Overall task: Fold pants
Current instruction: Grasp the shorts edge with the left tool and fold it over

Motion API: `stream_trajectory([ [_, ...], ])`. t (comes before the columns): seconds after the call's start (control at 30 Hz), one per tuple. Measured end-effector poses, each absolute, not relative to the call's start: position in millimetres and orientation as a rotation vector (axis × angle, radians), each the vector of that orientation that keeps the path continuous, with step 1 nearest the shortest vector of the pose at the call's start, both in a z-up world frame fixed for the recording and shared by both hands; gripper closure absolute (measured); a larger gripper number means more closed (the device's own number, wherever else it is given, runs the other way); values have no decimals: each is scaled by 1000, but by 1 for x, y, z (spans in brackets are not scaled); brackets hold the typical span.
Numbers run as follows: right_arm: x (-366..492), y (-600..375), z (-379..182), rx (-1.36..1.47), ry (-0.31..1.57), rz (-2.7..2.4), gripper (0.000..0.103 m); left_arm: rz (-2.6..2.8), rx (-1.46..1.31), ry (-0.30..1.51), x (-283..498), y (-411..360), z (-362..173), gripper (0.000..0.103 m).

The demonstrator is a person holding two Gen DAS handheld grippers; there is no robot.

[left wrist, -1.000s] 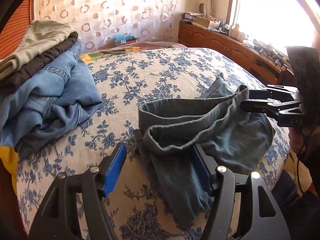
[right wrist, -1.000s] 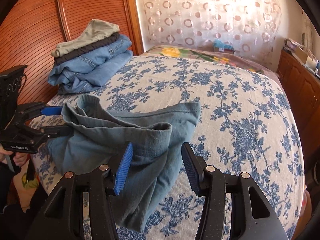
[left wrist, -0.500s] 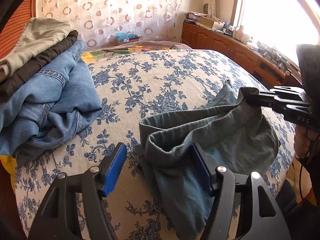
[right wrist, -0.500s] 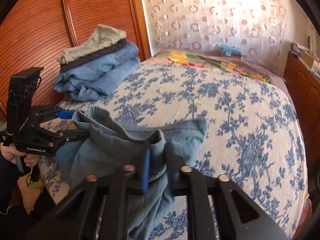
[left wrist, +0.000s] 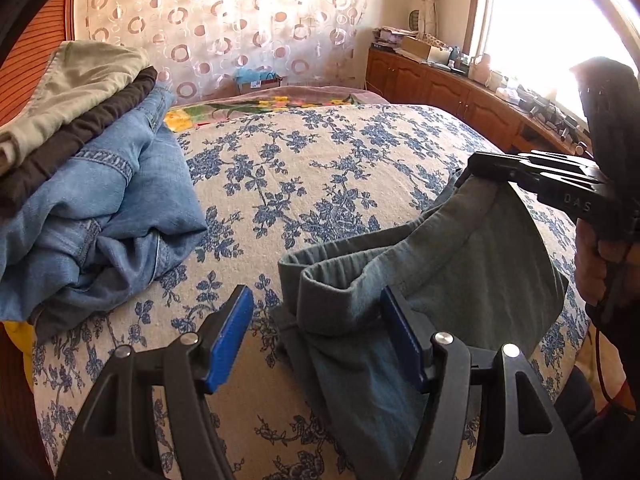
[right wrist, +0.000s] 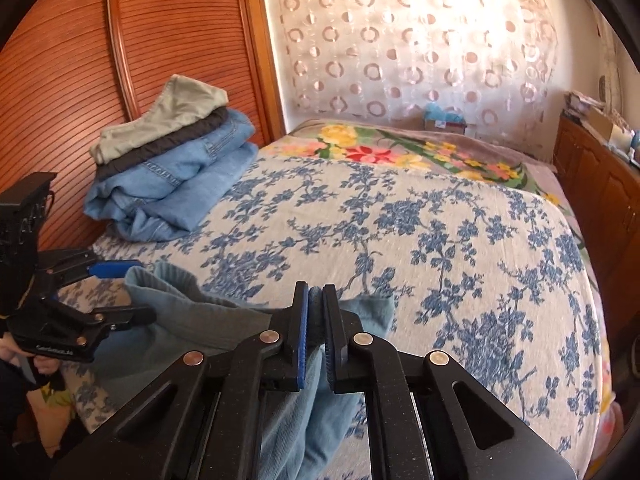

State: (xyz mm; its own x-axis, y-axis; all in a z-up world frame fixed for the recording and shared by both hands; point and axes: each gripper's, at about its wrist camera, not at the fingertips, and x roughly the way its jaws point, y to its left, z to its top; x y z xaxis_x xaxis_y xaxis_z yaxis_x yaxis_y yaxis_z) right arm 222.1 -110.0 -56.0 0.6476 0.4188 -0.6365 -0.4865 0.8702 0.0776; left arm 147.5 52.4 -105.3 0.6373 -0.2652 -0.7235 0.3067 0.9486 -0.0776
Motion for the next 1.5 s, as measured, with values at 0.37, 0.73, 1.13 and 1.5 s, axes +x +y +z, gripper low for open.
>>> stream_trajectory([
  [0.37, 218, -116, -65, -113, 710, 482, 93, -354, 15, 792, 151, 52, -101, 90],
  [0.73, 204, -123, -66, -94, 725, 499, 73, -289, -9, 767, 159, 60, -96, 94],
  [1.13, 214, -113, -72, -102, 781, 538, 95, -286, 0, 774, 158, 58, -99, 93],
  [1.5, 230, -106, -66, -123, 739, 479, 96, -278, -1, 782, 157, 59, -99, 88],
])
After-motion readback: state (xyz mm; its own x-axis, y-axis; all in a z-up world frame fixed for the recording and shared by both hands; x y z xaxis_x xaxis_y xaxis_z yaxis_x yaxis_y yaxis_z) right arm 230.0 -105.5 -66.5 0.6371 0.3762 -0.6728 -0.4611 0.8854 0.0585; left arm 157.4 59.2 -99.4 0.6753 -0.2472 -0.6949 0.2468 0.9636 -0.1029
